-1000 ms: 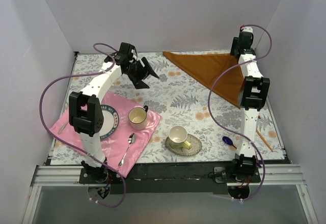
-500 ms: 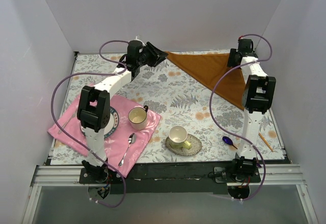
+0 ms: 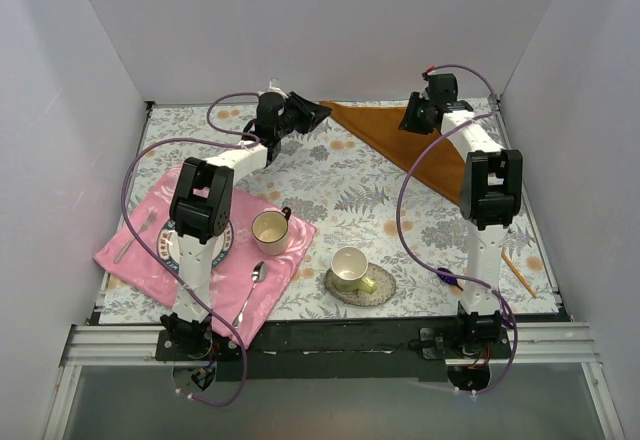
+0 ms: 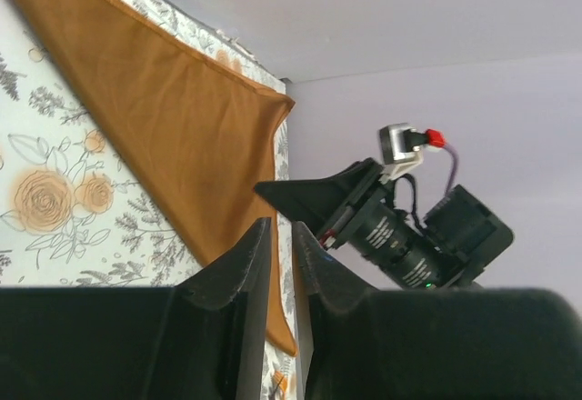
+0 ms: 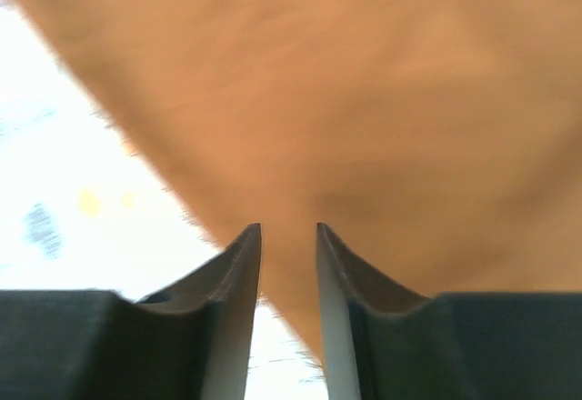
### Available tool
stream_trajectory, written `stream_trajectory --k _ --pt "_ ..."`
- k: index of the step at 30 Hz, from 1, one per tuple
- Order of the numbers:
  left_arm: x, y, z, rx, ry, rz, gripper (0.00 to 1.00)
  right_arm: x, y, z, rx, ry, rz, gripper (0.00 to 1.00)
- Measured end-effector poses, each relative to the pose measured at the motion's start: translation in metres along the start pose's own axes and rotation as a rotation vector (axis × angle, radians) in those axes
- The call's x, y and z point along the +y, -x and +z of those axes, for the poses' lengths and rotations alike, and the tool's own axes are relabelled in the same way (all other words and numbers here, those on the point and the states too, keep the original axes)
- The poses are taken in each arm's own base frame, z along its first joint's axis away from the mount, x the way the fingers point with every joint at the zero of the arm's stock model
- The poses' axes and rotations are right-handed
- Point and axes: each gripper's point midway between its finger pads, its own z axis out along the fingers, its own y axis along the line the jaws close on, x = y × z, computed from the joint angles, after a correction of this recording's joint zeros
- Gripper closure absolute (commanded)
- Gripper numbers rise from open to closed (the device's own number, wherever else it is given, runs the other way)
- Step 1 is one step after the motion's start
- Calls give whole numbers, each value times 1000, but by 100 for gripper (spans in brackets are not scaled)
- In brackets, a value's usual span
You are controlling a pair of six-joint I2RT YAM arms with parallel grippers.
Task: Fold the napkin, place the utensils inside, and roll it up
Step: Fold the napkin
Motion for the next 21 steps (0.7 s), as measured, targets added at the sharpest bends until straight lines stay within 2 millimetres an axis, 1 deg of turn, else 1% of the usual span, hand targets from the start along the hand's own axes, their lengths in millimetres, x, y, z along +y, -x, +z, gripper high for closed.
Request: stream_trajectory --k 1,2,3,5,8,12,16,21 --pt "-3 2 0 -4 -5 5 86 14 -7 3 21 43 20 68" --pt "-6 5 0 -8 -11 8 86 26 -13 6 39 78 43 72" --pt "-9 7 1 -12 -17 9 86 35 -18 9 51 111 64 73" --pt "-13 11 1 -18 -27 13 86 48 -25 19 79 166 112 76" --pt "-12 12 1 -18 -20 16 86 56 -31 38 107 219 183 78" --pt "-7 13 0 -15 -2 11 86 57 -40 59 142 247 243 79" --pt "-7 12 0 -11 -2 9 87 59 -49 71 166 265 271 81" --pt "-7 11 -1 -1 -1 5 87 78 -53 75 180 303 269 81"
